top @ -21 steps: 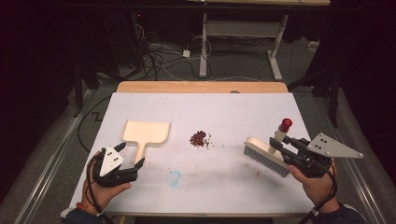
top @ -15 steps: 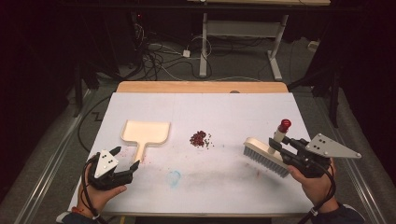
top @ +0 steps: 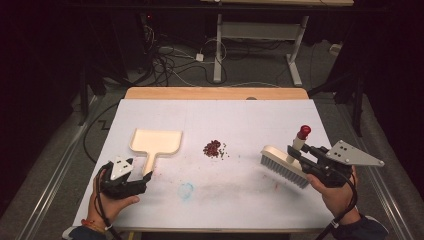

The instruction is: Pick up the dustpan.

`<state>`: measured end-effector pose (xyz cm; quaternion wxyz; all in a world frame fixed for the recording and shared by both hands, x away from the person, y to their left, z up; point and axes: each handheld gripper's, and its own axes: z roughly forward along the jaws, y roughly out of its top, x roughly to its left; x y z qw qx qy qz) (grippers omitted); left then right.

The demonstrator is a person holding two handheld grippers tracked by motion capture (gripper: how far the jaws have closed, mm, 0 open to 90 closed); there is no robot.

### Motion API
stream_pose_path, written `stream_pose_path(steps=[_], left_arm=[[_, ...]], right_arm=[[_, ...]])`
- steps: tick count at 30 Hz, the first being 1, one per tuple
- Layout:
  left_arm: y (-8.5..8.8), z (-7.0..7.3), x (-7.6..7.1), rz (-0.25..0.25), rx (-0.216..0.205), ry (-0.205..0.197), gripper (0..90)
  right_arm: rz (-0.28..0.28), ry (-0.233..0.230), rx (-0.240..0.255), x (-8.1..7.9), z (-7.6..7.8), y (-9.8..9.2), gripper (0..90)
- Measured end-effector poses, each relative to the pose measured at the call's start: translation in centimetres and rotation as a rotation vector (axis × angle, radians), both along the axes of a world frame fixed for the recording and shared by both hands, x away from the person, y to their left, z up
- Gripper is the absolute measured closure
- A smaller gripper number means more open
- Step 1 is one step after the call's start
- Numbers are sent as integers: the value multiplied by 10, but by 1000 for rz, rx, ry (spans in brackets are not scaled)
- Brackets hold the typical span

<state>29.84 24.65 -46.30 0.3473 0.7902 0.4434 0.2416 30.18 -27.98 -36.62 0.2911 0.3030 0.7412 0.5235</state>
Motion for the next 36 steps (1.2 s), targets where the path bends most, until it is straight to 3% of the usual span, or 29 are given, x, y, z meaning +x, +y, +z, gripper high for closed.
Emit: stream_pose_path(steps=[2, 4, 8, 9, 12, 17, 20, 23, 31, 36], left_arm=[[-6, -2, 15, 20, -6, 46, 213], [-7, -4, 20, 22, -22, 60, 210], [-9, -18, 46, 52, -30, 154, 205], [-6, -26, 58, 81, -56, 199, 218], [-4, -32, 66, 100, -62, 232, 249], [-7, -33, 72, 127, -55, 214, 343], [-8, -32, 75, 162, -64, 201, 545], [-9, -32, 76, 160, -51, 197, 632], [-11, -26, 77, 132, 4, 198, 639], [-11, -13, 72, 84, 24, 185, 641]], right_arm=[[0, 2, -4, -1, 0, 1, 699], [1, 2, -3, 0, -1, 1, 699], [-2, 4, -3, 1, -2, 0, 699], [-3, 8, -2, 1, -2, 0, 699], [1, 6, -7, 1, -2, 1, 699], [0, 12, -5, 2, -4, 2, 699], [10, 18, -14, 3, -6, 5, 699], [17, 16, -15, 2, -6, 6, 698], [8, 25, -10, 3, -7, 4, 699], [0, 20, -3, 4, -6, 2, 699]])
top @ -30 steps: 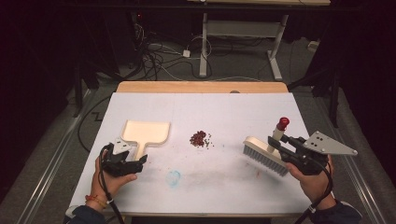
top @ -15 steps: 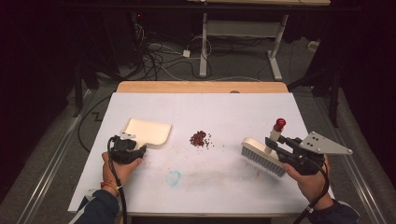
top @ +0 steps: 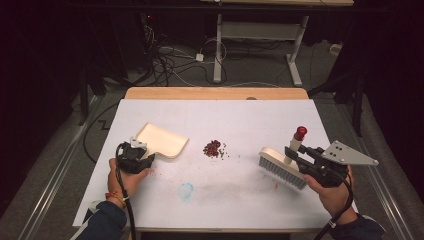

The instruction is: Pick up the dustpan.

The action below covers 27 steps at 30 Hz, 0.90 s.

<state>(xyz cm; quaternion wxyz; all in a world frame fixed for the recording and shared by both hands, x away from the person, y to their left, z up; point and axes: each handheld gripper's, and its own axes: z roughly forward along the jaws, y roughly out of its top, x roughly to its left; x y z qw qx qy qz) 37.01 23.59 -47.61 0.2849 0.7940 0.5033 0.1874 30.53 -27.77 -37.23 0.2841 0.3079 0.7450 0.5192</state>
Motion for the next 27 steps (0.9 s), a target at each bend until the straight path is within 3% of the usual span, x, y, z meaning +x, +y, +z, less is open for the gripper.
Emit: stream_pose_path(steps=[5, 11, 15, 20, 27], left_arm=[[-2, 13, -13, -71, 6, -15, 641], [-4, 23, -41, -168, 18, 5, 641], [-11, 23, -51, -210, 22, 20, 641], [-25, 18, -55, -281, 26, 59, 641], [-38, 16, -57, -339, 38, 76, 641]], right_arm=[[-9, -2, 1, 3, -1, -1, 699], [-3, 10, 7, 7, -3, 0, 699], [-3, 15, 4, 8, -4, 0, 699], [-21, 15, 10, 9, -6, 1, 699], [-29, 19, 18, 13, -8, 5, 699]])
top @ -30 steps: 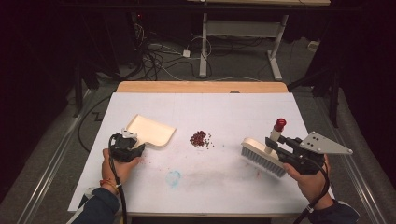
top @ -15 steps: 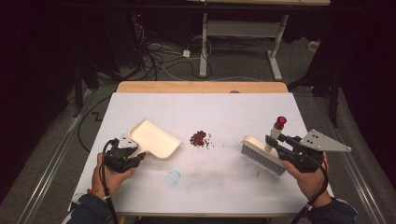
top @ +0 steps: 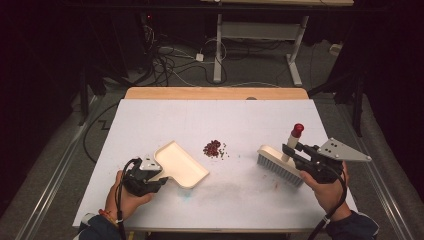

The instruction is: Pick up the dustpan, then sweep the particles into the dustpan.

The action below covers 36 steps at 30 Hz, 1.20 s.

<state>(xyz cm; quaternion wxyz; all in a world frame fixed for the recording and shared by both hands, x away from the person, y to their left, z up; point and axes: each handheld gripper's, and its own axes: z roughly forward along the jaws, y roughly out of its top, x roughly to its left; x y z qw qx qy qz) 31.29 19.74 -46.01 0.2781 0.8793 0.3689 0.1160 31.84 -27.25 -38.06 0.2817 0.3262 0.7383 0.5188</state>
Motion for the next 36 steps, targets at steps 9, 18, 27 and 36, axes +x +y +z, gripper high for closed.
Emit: stream_pose_path(steps=[9, 18, 27, 36], left_arm=[[-10, -2, 2, -23, -9, 10, 640], [-15, -4, 4, -28, -13, 15, 640], [-17, -5, 10, -43, -7, 26, 639], [-21, -8, 7, -16, -3, 29, 639]], right_arm=[[-13, 2, 25, 20, 1, 16, 699], [-12, -27, 34, 60, 11, 55, 700], [-77, -10, 21, 111, -4, 90, 700], [-117, -14, 1, 123, -16, 121, 700]])
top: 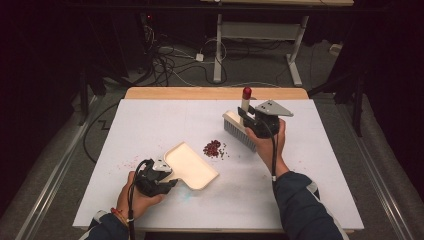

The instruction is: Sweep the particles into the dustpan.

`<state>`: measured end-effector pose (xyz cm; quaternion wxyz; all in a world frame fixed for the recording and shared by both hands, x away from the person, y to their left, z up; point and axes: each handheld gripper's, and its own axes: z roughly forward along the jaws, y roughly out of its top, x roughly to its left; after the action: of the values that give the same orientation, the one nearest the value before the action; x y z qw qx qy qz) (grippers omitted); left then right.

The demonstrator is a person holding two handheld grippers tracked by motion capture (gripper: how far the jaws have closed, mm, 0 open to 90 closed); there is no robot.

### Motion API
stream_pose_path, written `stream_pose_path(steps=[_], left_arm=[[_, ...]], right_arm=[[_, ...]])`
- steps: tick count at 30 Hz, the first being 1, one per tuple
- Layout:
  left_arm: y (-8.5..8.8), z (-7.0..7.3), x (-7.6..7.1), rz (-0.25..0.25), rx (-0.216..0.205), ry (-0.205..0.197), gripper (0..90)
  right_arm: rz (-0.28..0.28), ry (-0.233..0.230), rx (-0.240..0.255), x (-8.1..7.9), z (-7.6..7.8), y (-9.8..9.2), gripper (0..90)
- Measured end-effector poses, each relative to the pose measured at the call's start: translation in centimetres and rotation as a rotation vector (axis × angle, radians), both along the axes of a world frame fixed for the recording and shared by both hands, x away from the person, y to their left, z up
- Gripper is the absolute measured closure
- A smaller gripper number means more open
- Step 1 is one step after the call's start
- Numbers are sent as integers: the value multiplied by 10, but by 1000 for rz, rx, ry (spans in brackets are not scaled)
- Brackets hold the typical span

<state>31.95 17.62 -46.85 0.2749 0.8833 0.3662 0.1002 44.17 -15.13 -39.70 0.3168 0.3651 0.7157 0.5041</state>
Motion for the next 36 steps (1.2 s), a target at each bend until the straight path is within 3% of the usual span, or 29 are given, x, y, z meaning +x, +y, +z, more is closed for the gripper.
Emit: stream_pose_path(steps=[7, 14, 18, 36], left_arm=[[-3, -2, 2, 4, -5, 2, 639], [-5, -2, 4, 10, -8, 3, 638], [-7, -3, 3, 21, -14, 10, 638], [-32, -6, 8, 50, 30, 25, 638]], right_arm=[[69, -6, 13, -3, -5, 13, 699], [122, -11, 6, -19, -10, 31, 695], [151, -12, 51, -33, -14, 41, 694], [154, -27, 70, -60, -20, 60, 683]])
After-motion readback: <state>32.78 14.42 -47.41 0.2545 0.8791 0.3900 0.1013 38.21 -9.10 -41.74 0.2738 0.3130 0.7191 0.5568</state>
